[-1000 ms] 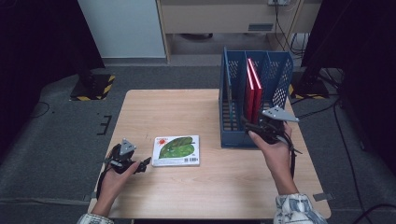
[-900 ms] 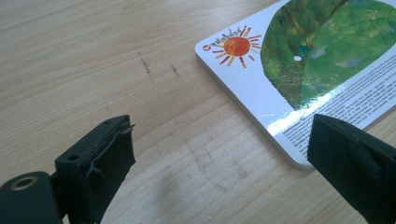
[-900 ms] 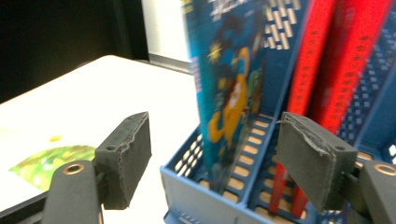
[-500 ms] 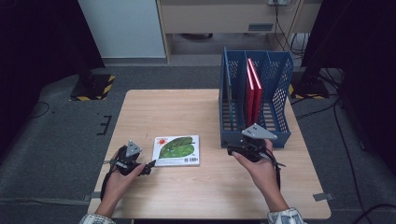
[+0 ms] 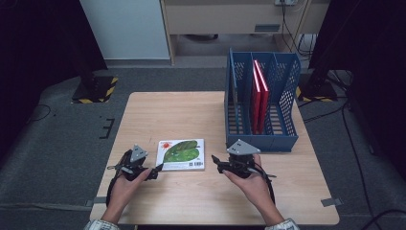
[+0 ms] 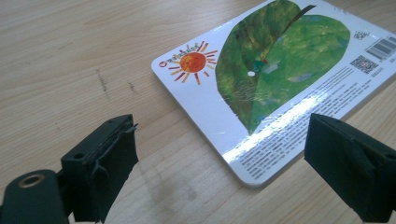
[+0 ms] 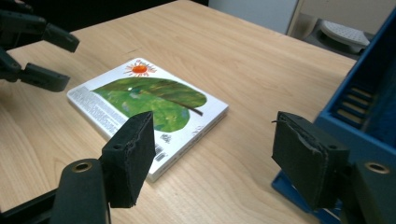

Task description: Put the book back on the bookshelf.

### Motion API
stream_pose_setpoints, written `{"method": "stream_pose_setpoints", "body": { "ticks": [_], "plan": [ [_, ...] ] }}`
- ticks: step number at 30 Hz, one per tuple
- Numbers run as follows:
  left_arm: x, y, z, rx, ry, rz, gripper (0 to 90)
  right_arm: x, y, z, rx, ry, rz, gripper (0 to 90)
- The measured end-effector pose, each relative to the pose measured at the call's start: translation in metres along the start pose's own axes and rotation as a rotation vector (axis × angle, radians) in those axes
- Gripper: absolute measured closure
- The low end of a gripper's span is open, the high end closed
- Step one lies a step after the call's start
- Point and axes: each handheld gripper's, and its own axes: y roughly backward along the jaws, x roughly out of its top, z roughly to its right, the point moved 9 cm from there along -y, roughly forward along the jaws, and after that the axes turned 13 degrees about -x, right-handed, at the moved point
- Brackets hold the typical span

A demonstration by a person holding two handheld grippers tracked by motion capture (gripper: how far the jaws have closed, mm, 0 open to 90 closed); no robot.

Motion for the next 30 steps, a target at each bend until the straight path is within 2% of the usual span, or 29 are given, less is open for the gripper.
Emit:
{"method": "stream_pose_setpoints", "body": {
  "ticks": [5, 9, 10, 11, 12, 16, 17, 19, 20, 22, 26, 30],
  "plan": [
    [0.002, -0.005, 0.003, -0.004, -0.006, -0.008, 9.8, -0.011, -0.006, -0.017, 0.034, 0.029, -0.033, 33.8],
    [0.006, -0.013, 0.003, -0.016, 0.020, -0.002, 12.1, -0.022, -0.016, -0.035, 0.079, 0.051, -0.074, 35.1],
    [0.006, -0.016, 0.003, -0.022, 0.024, -0.006, 15.0, -0.024, -0.019, -0.040, 0.095, 0.054, -0.080, 35.0],
    [0.006, -0.019, 0.004, -0.025, 0.021, -0.016, 19.9, -0.026, -0.022, -0.044, 0.106, 0.052, -0.090, 34.6],
    [0.006, -0.021, 0.004, -0.026, 0.010, -0.029, 20.7, -0.029, -0.026, -0.048, 0.112, 0.055, -0.101, 33.7],
    [0.003, -0.027, 0.004, -0.036, 0.014, -0.055, 19.8, -0.039, -0.037, -0.059, 0.130, 0.079, -0.146, 28.3],
    [0.002, -0.027, 0.002, -0.032, 0.025, -0.060, 19.0, -0.042, -0.040, -0.061, 0.132, 0.081, -0.161, 26.8],
    [0.002, -0.028, 0.001, -0.051, 0.046, -0.050, 16.5, -0.046, -0.044, -0.064, 0.141, 0.081, -0.184, 26.1],
    [0.001, -0.029, 0.002, -0.064, 0.055, -0.052, 16.4, -0.048, -0.045, -0.065, 0.144, 0.074, -0.193, 24.9],
    [-0.001, -0.031, 0.001, -0.065, 0.060, -0.062, 15.4, -0.049, -0.048, -0.067, 0.152, 0.053, -0.198, 24.2],
    [-0.002, -0.035, 0.002, -0.092, 0.084, -0.060, 13.4, -0.050, -0.053, -0.069, 0.144, 0.044, -0.207, 20.3],
    [-0.003, -0.037, 0.002, -0.116, 0.117, -0.049, 12.5, -0.056, -0.059, -0.070, 0.137, 0.039, -0.234, 20.4]
  ]
}}
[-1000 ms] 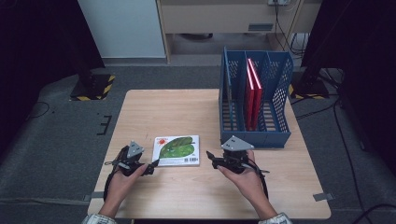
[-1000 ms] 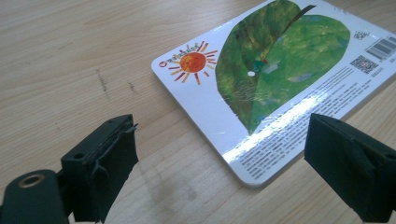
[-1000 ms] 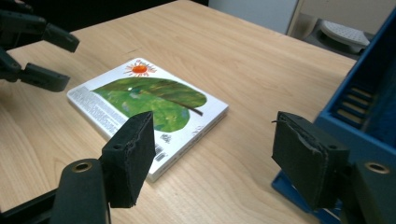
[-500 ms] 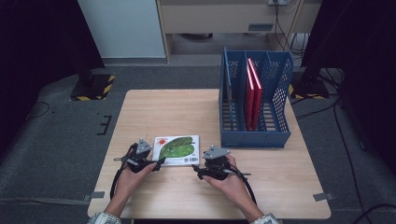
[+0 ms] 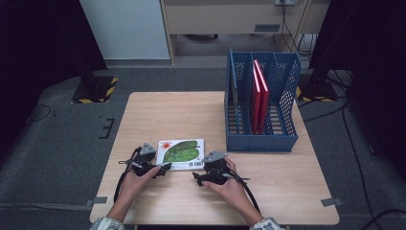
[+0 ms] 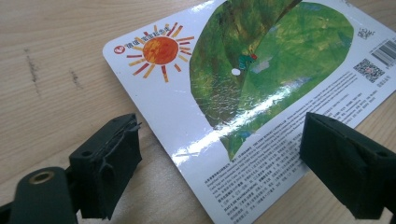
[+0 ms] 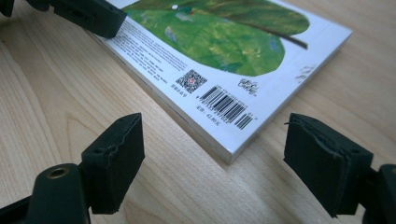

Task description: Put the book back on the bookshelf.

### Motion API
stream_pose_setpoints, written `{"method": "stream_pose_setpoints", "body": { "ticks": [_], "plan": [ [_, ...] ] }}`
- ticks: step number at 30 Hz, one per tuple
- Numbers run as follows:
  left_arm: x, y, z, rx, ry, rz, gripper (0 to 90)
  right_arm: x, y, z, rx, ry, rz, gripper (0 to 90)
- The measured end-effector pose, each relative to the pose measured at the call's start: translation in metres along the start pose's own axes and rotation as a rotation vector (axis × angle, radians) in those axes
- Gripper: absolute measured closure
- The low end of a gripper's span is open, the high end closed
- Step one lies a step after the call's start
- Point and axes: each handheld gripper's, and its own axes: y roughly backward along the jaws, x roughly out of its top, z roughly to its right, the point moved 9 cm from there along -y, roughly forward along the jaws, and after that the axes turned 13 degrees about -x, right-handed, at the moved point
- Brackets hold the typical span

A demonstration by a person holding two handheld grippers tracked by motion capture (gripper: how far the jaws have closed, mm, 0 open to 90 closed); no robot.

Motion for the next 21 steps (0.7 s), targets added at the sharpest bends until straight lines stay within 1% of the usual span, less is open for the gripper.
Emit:
{"method": "stream_pose_setpoints", "body": {
  "ticks": [2, 5, 7, 9, 12, 13, 18, 21],
  "plan": [
    [-0.001, -0.001, 0.001, -0.022, 0.020, 0.005, 12.8, -0.002, -0.003, -0.001, 0.006, -0.009, -0.014, 20.3],
    [-0.001, -0.002, 0.001, -0.024, 0.017, 0.007, 12.8, -0.005, -0.008, -0.003, 0.010, -0.007, -0.028, 20.4],
    [-0.001, -0.002, 0.001, -0.026, 0.015, 0.011, 12.7, -0.005, -0.009, -0.004, 0.009, -0.005, -0.024, 20.4],
    [-0.001, -0.002, 0.001, -0.030, 0.011, 0.021, 12.8, -0.004, -0.009, -0.005, 0.018, -0.008, -0.026, 21.6],
    [-0.001, -0.001, 0.001, -0.034, 0.006, 0.019, 13.3, -0.005, -0.009, -0.006, 0.010, 0.009, -0.022, 21.7],
    [-0.002, -0.001, 0.002, -0.035, 0.006, 0.018, 13.7, -0.005, -0.008, -0.006, 0.012, 0.004, -0.024, 21.9],
    [-0.002, -0.001, 0.006, -0.041, 0.007, 0.009, 16.7, -0.006, -0.006, -0.004, 0.007, 0.006, -0.033, 22.6],
    [-0.003, -0.001, 0.011, -0.049, 0.001, 0.004, 17.7, -0.009, -0.002, -0.002, 0.002, 0.022, -0.046, 23.3]
  ]
}}
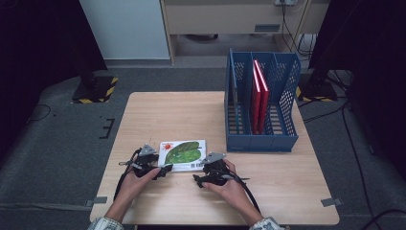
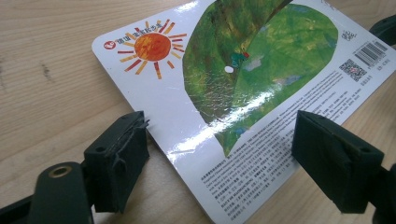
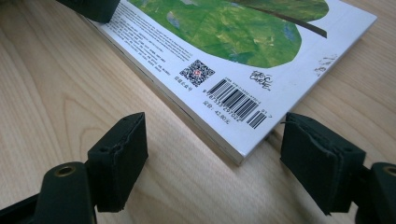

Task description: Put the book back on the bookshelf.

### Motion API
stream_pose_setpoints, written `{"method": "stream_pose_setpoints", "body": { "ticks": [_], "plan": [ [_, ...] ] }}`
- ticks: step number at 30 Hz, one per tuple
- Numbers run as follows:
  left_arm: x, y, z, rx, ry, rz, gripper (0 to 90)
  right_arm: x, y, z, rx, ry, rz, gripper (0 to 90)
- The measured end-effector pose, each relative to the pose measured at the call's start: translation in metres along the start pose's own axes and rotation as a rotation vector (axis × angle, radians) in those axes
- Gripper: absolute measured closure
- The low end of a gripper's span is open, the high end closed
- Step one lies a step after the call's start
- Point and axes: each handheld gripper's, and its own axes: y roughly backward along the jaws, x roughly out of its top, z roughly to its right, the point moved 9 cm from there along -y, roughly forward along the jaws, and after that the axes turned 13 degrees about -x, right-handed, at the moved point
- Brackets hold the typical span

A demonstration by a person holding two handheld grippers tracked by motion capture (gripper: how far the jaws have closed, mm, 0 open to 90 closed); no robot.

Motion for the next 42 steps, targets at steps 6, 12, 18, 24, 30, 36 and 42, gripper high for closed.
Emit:
{"method": "stream_pose_setpoints", "body": {
  "ticks": [6, 12, 18, 24, 30, 36, 42],
  "plan": [
    [-0.006, 0.000, 0.016, -0.023, -0.027, -0.025, 17.7, -0.010, 0.013, 0.001, 0.002, 0.001, -0.010, 25.4],
    [-0.013, 0.000, 0.033, -0.043, -0.035, -0.040, 17.6, -0.027, 0.031, -0.007, 0.001, 0.026, -0.019, 25.4],
    [-0.017, 0.000, 0.045, -0.037, -0.041, -0.058, 16.7, -0.036, 0.041, -0.011, -0.002, 0.029, -0.020, 24.7],
    [-0.018, 0.001, 0.045, -0.054, -0.056, -0.068, 16.1, -0.037, 0.040, -0.011, -0.014, 0.047, -0.025, 24.0],
    [-0.012, 0.004, 0.043, -0.055, -0.091, -0.063, 17.8, -0.034, 0.036, -0.009, -0.022, 0.037, -0.017, 20.6],
    [0.003, 0.005, 0.034, -0.042, -0.132, -0.053, 15.7, -0.032, 0.031, -0.009, -0.029, 0.025, -0.006, 15.8],
    [0.019, 0.001, 0.020, -0.051, -0.163, -0.081, 13.7, -0.032, 0.030, -0.009, -0.031, 0.024, -0.003, 15.1]
  ]
}}
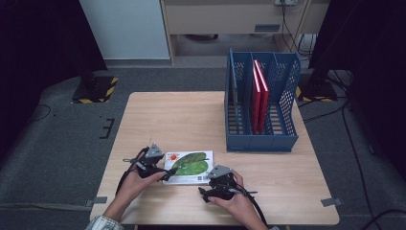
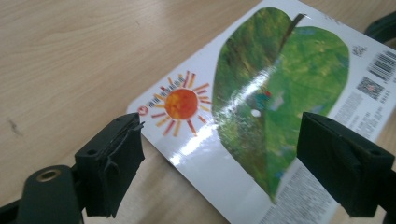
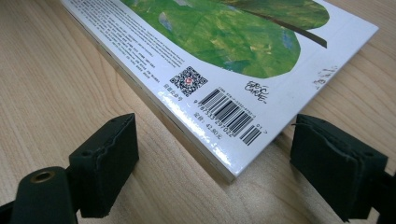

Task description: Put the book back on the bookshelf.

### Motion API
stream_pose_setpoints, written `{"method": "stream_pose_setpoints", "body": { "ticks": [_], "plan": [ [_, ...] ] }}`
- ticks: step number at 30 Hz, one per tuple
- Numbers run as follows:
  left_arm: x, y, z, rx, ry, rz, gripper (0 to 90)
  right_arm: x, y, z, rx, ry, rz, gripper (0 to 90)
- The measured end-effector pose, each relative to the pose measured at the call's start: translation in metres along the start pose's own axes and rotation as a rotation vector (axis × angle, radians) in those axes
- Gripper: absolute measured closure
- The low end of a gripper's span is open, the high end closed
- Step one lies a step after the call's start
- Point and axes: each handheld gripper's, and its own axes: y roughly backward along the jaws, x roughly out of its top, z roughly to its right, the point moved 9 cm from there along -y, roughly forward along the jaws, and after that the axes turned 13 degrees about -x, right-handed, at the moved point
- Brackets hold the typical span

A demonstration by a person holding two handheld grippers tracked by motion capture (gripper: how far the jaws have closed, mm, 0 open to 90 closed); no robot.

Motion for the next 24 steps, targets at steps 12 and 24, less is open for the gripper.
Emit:
{"method": "stream_pose_setpoints", "body": {
  "ticks": [12, 24],
  "plan": [
    [0.008, -0.014, -0.028, -0.030, 0.024, -0.084, 15.7, 0.000, -0.001, -0.002, 0.007, 0.008, 0.005, 10.0],
    [0.006, -0.022, -0.030, -0.083, 0.088, -0.090, 20.5, 0.000, -0.002, -0.003, 0.006, 0.001, 0.007, 9.7]
  ]
}}
